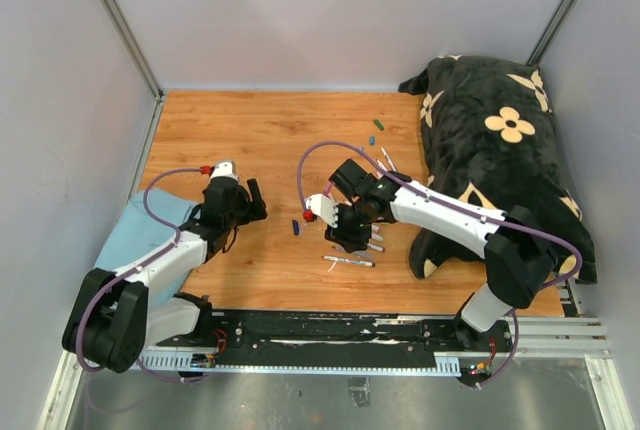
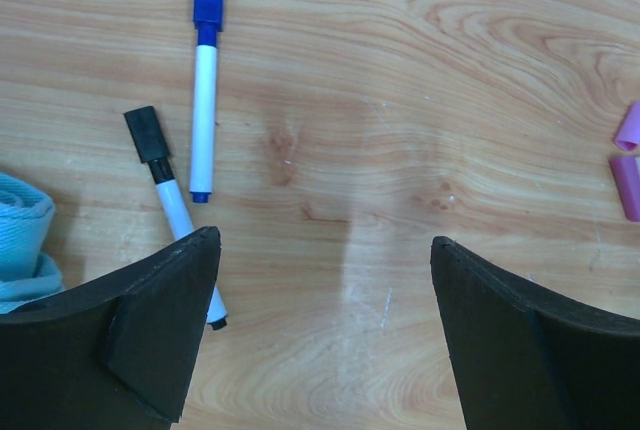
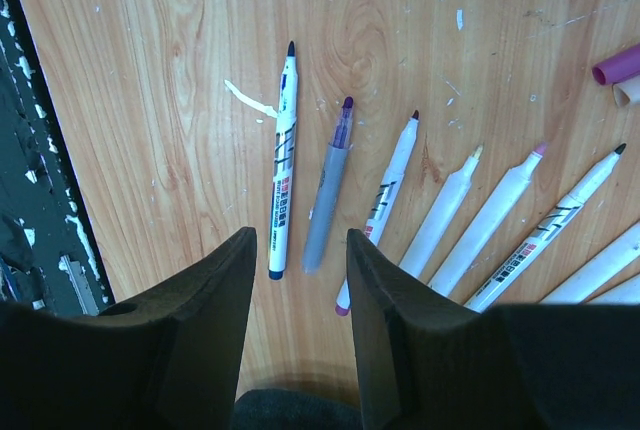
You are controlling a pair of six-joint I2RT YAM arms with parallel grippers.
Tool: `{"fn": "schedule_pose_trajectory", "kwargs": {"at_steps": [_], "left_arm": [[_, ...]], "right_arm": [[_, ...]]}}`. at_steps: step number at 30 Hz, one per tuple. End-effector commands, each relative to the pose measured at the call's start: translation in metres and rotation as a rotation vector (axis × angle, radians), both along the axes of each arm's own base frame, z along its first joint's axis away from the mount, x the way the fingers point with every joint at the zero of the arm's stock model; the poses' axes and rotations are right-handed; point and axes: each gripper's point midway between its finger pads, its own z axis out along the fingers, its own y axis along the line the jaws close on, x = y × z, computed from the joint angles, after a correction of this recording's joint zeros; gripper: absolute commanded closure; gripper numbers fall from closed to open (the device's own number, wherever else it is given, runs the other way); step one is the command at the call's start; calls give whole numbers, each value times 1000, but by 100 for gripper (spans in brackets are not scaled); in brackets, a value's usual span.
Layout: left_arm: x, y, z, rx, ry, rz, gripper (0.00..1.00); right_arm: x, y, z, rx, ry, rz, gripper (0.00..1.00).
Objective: Open the pen caps
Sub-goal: Pick up the pen from the center of the board.
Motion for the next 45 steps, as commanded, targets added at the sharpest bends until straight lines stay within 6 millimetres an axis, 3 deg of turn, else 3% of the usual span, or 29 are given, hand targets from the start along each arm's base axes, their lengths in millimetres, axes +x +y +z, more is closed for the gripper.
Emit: {"fn": "schedule_pose_trajectory", "kwargs": {"at_steps": [1, 15, 45], "left_arm": [[11, 11, 8, 19, -23, 30, 10], [21, 25, -5, 13, 17, 64, 10], [23, 32, -20, -20, 75, 98, 13]], "right_arm": [[0, -4, 9, 22, 0, 2, 58], [2, -5, 8, 21, 3, -2, 58], [0, -4, 7, 26, 18, -1, 57]]}}
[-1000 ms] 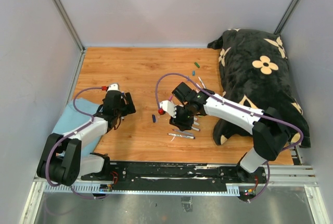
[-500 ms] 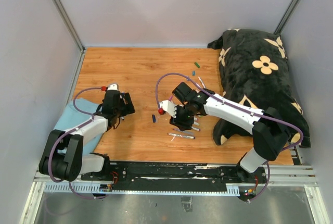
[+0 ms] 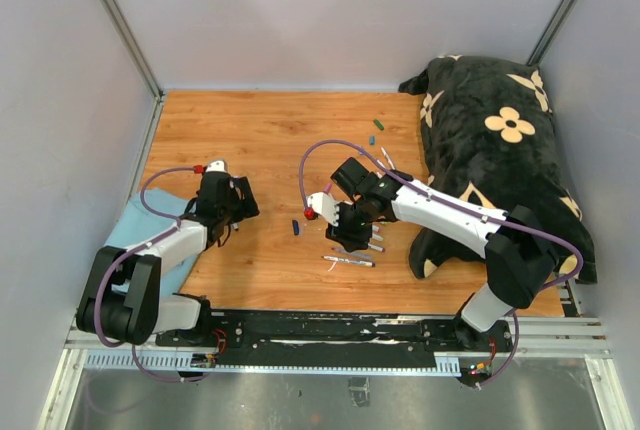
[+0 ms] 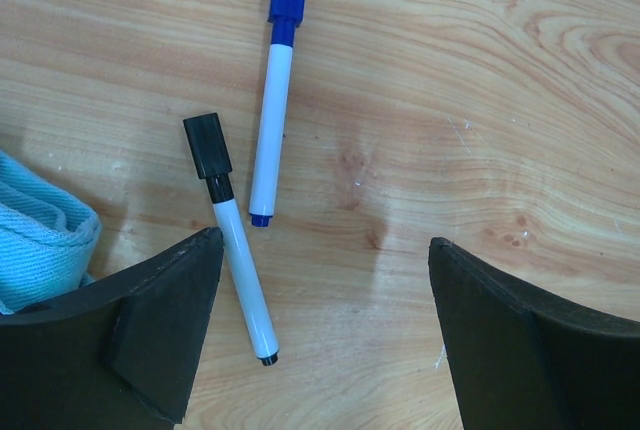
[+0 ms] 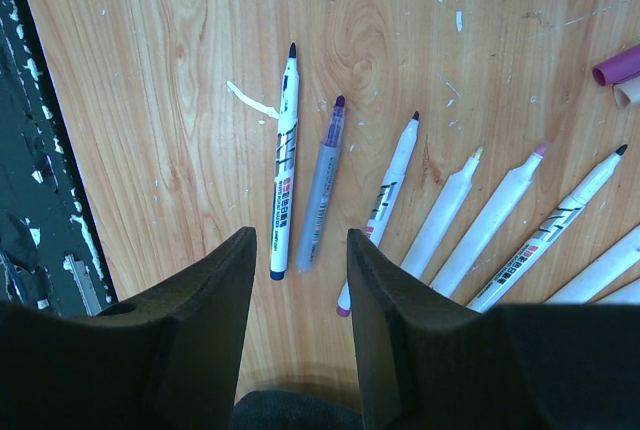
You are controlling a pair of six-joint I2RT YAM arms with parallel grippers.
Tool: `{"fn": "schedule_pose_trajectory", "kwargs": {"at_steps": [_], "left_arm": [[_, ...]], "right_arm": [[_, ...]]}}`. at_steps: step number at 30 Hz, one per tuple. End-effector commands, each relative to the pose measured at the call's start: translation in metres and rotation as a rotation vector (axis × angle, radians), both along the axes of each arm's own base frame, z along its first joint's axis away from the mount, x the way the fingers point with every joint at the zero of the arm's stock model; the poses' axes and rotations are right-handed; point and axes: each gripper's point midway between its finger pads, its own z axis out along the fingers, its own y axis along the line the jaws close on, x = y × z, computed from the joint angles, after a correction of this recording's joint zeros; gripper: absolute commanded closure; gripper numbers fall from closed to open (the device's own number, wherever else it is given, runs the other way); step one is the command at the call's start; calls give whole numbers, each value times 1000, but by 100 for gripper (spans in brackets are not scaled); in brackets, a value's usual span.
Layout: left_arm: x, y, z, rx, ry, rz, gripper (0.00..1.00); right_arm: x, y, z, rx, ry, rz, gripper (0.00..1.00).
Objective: Open the pen caps
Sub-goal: Pick up the pen from the center of the board.
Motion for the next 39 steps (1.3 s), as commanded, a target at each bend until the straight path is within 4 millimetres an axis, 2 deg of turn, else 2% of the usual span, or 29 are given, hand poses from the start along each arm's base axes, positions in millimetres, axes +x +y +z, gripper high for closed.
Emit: {"fn": "schedule_pose_trajectory", "kwargs": {"at_steps": [1, 16, 29, 39], "left_arm": [[12, 4, 9, -9, -26, 30, 13], [19, 9, 12, 13, -31, 54, 13], [38, 22, 13, 102, 1, 98, 19], [54, 23, -6, 159, 103, 74, 40]], "right_arm": [[0, -4, 5, 8, 4, 4, 57], [0, -4, 4, 4, 3, 4, 57], [0, -4, 2, -1, 8, 3, 57], [-1, -4, 4, 6, 7, 6, 57]]}}
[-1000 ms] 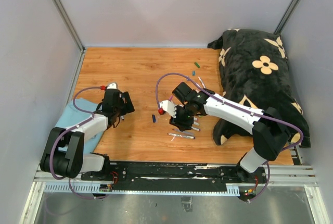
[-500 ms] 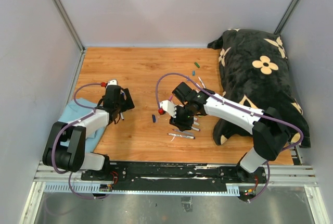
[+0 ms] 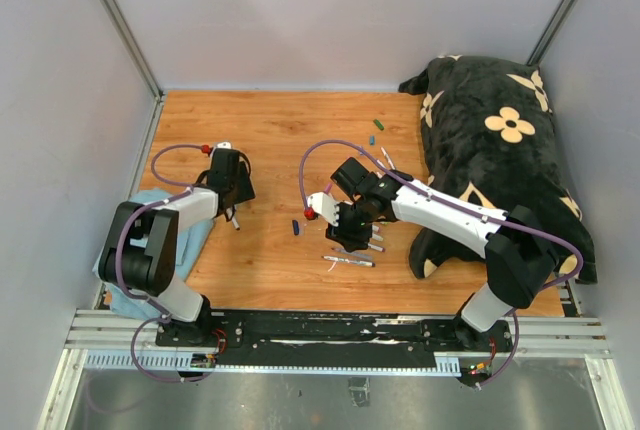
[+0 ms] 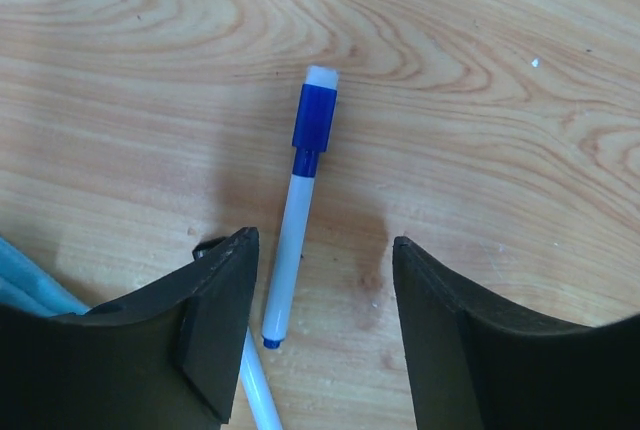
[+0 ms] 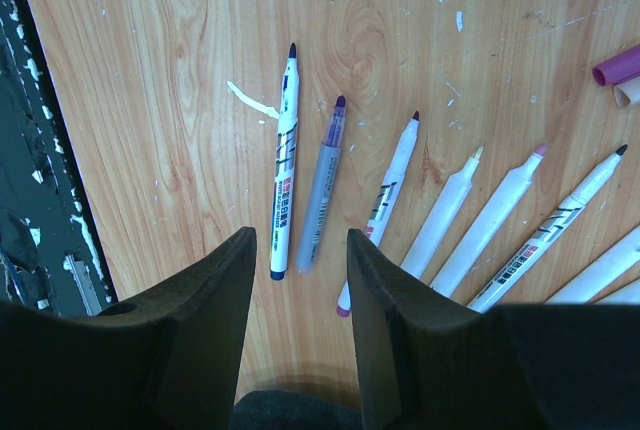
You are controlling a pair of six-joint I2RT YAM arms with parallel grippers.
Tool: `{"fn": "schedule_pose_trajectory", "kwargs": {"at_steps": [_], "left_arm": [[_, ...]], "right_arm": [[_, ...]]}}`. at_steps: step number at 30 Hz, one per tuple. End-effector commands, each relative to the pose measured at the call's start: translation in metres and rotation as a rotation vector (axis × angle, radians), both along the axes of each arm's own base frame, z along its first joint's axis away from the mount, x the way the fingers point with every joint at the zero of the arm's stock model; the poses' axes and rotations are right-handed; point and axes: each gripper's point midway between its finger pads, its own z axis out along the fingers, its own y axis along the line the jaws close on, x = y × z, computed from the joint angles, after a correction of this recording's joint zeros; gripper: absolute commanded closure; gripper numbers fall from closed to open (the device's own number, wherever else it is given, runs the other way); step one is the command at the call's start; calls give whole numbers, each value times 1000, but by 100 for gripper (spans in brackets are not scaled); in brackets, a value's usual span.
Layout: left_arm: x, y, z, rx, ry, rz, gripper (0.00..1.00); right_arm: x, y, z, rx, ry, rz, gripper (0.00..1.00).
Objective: Open the pen caps
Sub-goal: Pick up the pen from the center of the board.
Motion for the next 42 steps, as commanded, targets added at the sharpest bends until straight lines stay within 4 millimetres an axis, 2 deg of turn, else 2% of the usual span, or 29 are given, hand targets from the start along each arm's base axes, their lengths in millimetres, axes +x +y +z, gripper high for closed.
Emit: {"fn": "schedule_pose_trajectory", "kwargs": {"at_steps": [1, 3, 7, 22, 27, 37, 42], "left_arm": [[5, 10, -3, 53, 38, 13, 41], [5, 10, -5, 61, 49, 13, 48], [4, 10, -9, 64, 70, 9, 55], [-6, 11, -27, 78, 154, -3, 62], [-7, 8, -29, 66, 163, -18, 76], [-13, -9, -29, -5, 154, -68, 92], [-18, -15, -26, -16, 138, -75, 99]], "right_arm": [[-1, -4, 3, 5, 6, 6, 57], [0, -4, 4, 6, 6, 6, 57], [0, -4, 4, 5, 1, 4, 57], [7, -10, 14, 32, -6, -27, 57], [7, -10, 16, 40, -5, -30, 57], [-2, -1, 18, 87, 59, -23, 58], [0, 0, 23, 113, 55, -34, 58]]}}
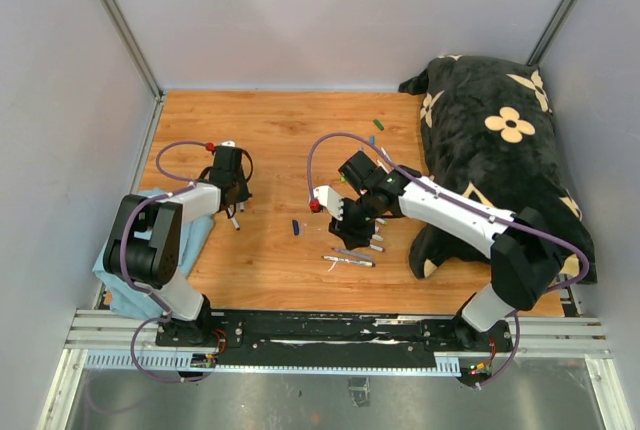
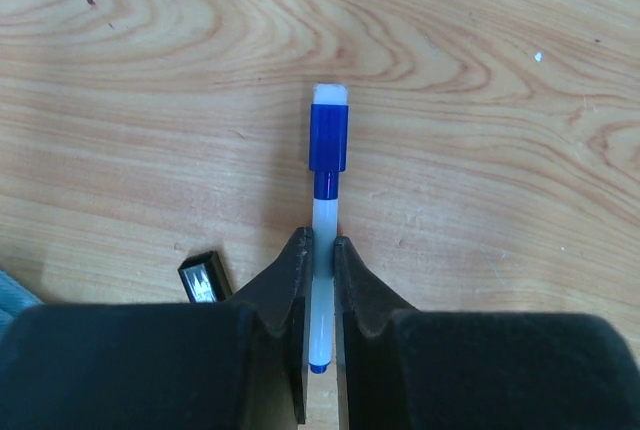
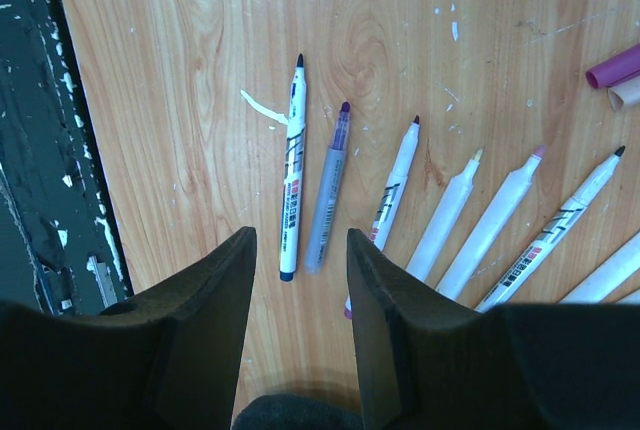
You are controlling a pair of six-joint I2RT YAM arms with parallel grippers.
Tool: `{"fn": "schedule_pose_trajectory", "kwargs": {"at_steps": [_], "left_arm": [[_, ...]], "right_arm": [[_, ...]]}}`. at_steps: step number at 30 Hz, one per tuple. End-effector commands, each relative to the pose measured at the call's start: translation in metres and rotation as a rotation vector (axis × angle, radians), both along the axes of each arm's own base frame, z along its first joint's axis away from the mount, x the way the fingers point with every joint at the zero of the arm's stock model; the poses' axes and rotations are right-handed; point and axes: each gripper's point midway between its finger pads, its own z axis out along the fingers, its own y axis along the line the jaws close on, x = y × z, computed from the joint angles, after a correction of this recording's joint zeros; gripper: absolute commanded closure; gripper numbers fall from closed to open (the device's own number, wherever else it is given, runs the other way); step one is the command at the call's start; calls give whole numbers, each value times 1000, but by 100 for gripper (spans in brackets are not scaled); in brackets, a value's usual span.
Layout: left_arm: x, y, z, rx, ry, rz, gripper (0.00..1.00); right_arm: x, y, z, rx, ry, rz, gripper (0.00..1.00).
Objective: Open the pen caps
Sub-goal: Pick up the pen from the center of the board.
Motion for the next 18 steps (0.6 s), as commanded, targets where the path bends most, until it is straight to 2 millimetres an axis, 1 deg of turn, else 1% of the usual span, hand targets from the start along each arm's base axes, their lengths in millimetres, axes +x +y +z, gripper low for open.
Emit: {"fn": "schedule_pose_trajectory", "kwargs": {"at_steps": [1, 5, 9, 13, 18], "left_arm": [[-25, -10, -14, -31, 69, -31, 99], [-29, -13, -8, -34, 48, -32, 100], [-31, -17, 4, -59, 6, -36, 100], [-36, -26, 21, -126, -63, -59, 100], [-45, -38, 36, -216, -141, -88, 100]], "right_arm": [[-1, 1, 14, 57, 16, -21, 58], [3, -1, 22, 99, 28, -48, 58], [4, -1, 29, 141, 42, -65, 58], [5, 0, 36, 178, 52, -77, 58], [6, -1, 43, 220, 64, -94, 58]]}}
